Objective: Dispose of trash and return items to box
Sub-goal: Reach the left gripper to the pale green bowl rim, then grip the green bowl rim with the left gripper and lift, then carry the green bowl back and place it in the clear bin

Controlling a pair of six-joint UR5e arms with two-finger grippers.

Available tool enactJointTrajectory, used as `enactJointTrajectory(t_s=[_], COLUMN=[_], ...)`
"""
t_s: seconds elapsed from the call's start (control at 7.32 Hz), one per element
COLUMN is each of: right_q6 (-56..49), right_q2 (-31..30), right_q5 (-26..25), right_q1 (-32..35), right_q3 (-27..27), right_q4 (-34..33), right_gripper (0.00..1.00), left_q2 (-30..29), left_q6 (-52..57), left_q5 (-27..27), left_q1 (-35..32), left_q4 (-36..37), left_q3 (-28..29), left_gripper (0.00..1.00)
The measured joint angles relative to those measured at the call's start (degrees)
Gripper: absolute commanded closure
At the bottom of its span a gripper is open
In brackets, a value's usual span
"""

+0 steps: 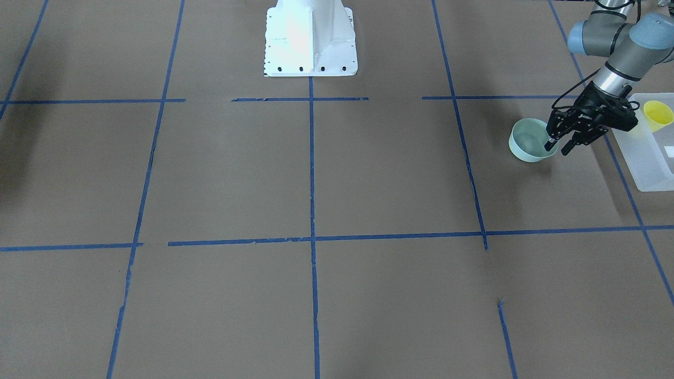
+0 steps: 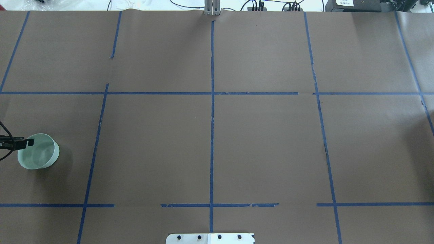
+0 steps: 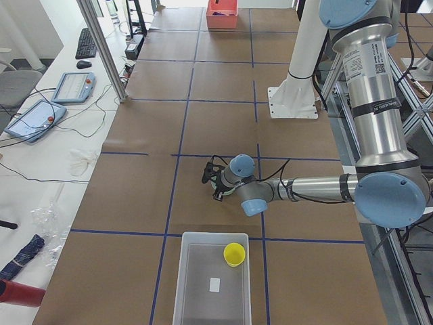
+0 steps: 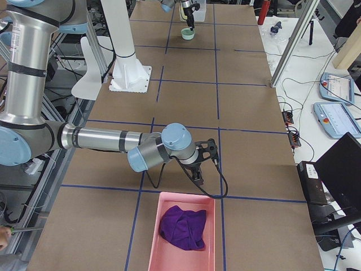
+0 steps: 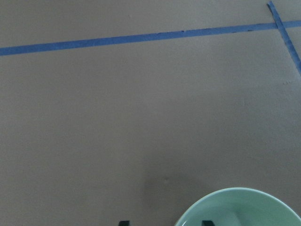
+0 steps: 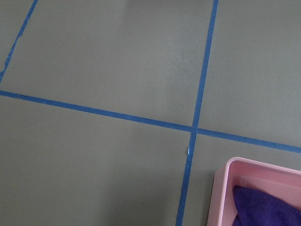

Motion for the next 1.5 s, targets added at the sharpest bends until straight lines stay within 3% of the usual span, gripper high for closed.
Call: enactJointTrajectory(t_s=[0.41, 0.68, 1.09, 1.5], right_q6=[-0.06, -0.07, -0.31, -0.54], right_q2=[-0.31, -0.34, -0.34, -0.77], right_q5=[0.05, 0.06, 0.02, -0.03], right_q1=[0.00, 0.00, 0.00, 0.00], right_q3=[0.00, 0.00, -0.02, -0.16], right_q4=[0.08, 0.09, 0.09, 0.09], right_gripper=[0.00, 0.00, 0.00, 0.00], left_q2=[0.02, 1.16, 2.72, 2.42], left_q6=[0.45, 1.44, 20.80, 49.23], left_q5=[-0.48, -8.06, -25.55, -30.60], left_q1=[0.23, -1.91, -18.30, -32.88], left_q4=[-1.19, -1.54, 3.35, 19.15], left_q3=[-0.71, -4.02, -6.14, -4.91], left_gripper=[1.00, 1.00, 1.00, 1.00])
